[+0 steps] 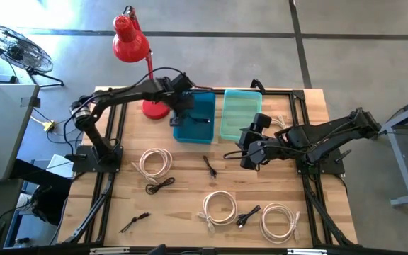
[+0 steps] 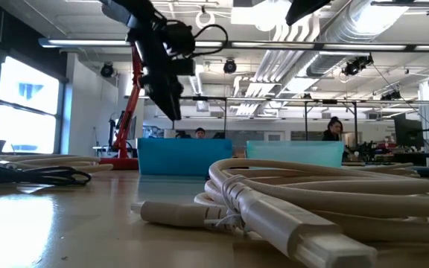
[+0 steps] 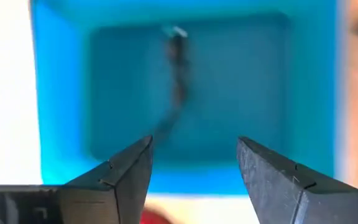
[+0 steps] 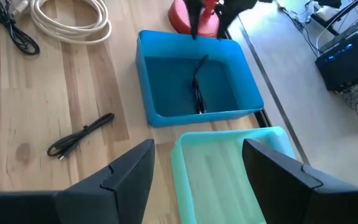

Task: Pick & Place USB Port
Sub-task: Put the light brown hdmi cable into the light green bin

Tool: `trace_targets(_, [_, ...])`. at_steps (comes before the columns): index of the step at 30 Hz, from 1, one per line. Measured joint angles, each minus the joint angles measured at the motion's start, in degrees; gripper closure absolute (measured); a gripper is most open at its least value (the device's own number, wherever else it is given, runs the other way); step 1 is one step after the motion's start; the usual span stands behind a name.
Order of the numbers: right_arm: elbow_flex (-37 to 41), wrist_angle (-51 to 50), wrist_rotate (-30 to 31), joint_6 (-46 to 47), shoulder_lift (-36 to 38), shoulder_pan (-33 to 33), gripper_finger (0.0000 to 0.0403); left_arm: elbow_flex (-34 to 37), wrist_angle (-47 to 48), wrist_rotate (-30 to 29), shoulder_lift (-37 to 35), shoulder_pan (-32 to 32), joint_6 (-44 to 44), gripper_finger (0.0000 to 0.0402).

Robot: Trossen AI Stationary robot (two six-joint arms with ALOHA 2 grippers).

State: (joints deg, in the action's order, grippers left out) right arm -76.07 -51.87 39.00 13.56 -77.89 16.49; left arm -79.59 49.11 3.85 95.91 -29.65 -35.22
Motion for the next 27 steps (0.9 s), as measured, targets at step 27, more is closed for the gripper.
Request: trace_targets(27, [0.0, -2.9, -5.0, 2.4, 0.0, 0.0, 0.0166, 3.2, 35.1, -13.2, -0.6, 35.8, 7.1, 0.0172])
